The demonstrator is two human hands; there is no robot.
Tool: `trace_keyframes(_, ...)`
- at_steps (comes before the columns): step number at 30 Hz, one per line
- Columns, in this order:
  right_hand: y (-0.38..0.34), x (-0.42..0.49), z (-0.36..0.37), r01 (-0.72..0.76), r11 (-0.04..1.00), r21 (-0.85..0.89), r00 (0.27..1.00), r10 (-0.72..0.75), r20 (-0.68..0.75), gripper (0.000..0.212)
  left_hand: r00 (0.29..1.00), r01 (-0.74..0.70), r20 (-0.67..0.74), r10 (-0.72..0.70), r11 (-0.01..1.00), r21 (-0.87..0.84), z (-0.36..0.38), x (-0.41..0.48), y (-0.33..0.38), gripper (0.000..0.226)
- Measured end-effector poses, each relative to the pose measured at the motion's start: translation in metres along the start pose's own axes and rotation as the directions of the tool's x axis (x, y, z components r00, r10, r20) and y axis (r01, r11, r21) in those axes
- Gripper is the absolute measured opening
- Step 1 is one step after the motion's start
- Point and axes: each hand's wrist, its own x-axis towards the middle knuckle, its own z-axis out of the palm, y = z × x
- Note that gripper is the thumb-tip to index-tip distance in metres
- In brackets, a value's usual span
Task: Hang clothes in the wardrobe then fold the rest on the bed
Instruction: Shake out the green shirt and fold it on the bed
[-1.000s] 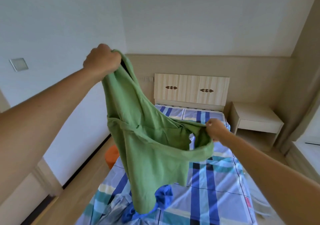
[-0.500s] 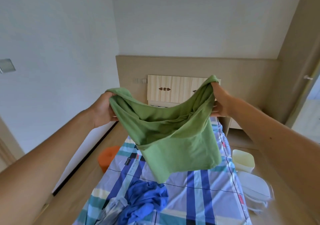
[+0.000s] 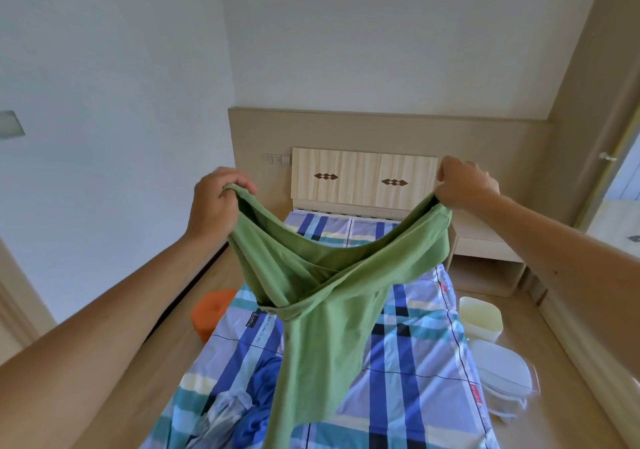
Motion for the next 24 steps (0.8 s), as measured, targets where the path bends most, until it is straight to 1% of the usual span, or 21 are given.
trace_keyframes(1,-0.001,0.001,0.0,0.0,1.0,-0.005,1.0,0.0,-0.005,0.02,0.997,0.052,0.063,-0.049,0.997,-0.056,0.0,0.0,0.002,0.035)
trace_keyframes(2,-0.004,0.001,0.0,-0.026,0.999,0.031,1.0,0.026,0.018,0.017,0.988,0.107,0.117,-0.097,0.991,-0.083,0.002,0.0,0.004,0.028)
trace_keyframes(3,-0.006,0.002,0.001,-0.064,0.99,0.125,0.996,0.056,0.068,0.014,0.978,0.147,0.165,-0.13,0.985,-0.094,0.003,-0.001,0.005,0.024)
trace_keyframes(5,-0.014,-0.001,0.0,-0.205,0.918,0.341,0.964,0.129,0.232,0.017,0.953,0.177,0.261,-0.153,0.982,-0.071,0.003,-0.004,0.008,0.025)
trace_keyframes(6,-0.017,-0.002,0.0,-0.279,0.868,0.41,0.94,0.159,0.302,0.019,0.936,0.186,0.313,-0.16,0.981,-0.054,0.002,-0.005,0.007,0.024)
trace_keyframes(7,-0.018,-0.004,0.0,-0.321,0.834,0.448,0.923,0.169,0.346,0.021,0.912,0.192,0.375,-0.169,0.981,-0.024,0.001,-0.007,0.007,0.02)
trace_keyframes(8,-0.019,-0.005,0.0,-0.333,0.819,0.467,0.915,0.161,0.37,0.022,0.878,0.196,0.442,-0.182,0.98,0.015,-0.002,-0.008,0.009,0.015)
trace_keyframes(10,-0.019,-0.01,-0.004,-0.279,0.847,0.452,0.916,0.094,0.39,0.021,0.793,0.192,0.574,-0.204,0.978,0.083,-0.01,-0.008,0.013,0.013)
trace_keyframes(11,-0.019,-0.013,-0.009,-0.235,0.863,0.446,0.908,0.031,0.418,0.021,0.742,0.185,0.633,-0.22,0.975,0.121,-0.015,-0.006,0.015,0.017)
trace_keyframes(12,-0.017,-0.016,-0.015,-0.2,0.863,0.463,0.883,-0.046,0.467,0.021,0.69,0.173,0.682,-0.242,0.97,0.169,-0.021,-0.004,0.016,0.019)
trace_keyframes(13,-0.014,-0.019,-0.022,-0.175,0.853,0.492,0.84,-0.131,0.527,0.022,0.643,0.151,0.719,-0.263,0.964,0.218,-0.027,-0.001,0.016,0.02)
trace_keyframes(14,-0.01,-0.021,-0.029,-0.16,0.843,0.513,0.782,-0.209,0.587,0.028,0.61,0.116,0.742,-0.278,0.957,0.264,-0.033,0.001,0.016,0.018)
trace_keyframes(15,-0.006,-0.022,-0.035,-0.132,0.85,0.51,0.726,-0.268,0.634,0.039,0.599,0.063,0.75,-0.282,0.95,0.307,-0.038,0.004,0.016,0.012)
trace_keyframes(16,-0.001,-0.023,-0.04,-0.068,0.878,0.474,0.687,-0.303,0.661,0.051,0.609,-0.009,0.746,-0.271,0.938,0.347,-0.043,0.007,0.016,0.009)
trace_keyframes(17,0.004,-0.022,-0.042,0.032,0.916,0.399,0.67,-0.316,0.672,0.057,0.629,-0.092,0.737,-0.248,0.917,0.387,-0.046,0.009,0.015,0.008)
trace_keyframes(18,0.007,-0.022,-0.043,0.15,0.943,0.296,0.674,-0.316,0.667,0.057,0.653,-0.172,0.725,-0.22,0.889,0.425,-0.047,0.011,0.016,0.009)
trace_keyframes(19,0.009,-0.021,-0.041,0.262,0.95,0.171,0.689,-0.308,0.656,0.053,0.678,-0.227,0.708,-0.197,0.86,0.457,-0.048,0.013,0.017,0.011)
trace_keyframes(20,0.01,-0.02,-0.037,0.348,0.936,0.061,0.707,-0.304,0.638,0.046,0.702,-0.252,0.689,-0.179,0.843,0.476,-0.048,0.015,0.019,0.015)
trace_keyframes(21,0.011,-0.018,-0.034,0.401,0.916,-0.012,0.732,-0.313,0.605,0.038,0.727,-0.258,0.667,-0.16,0.837,0.483,-0.048,0.017,0.021,0.02)
trace_keyframes(22,0.012,-0.017,-0.031,0.418,0.908,-0.029,0.763,-0.334,0.554,0.031,0.754,-0.248,0.642,-0.143,0.842,0.479,-0.048,0.019,0.024,0.023)
trace_keyframes(24,0.015,-0.016,-0.03,0.401,0.915,0.046,0.823,-0.382,0.421,0.019,0.794,-0.176,0.594,-0.131,0.885,0.431,-0.05,0.022,0.027,0.025)
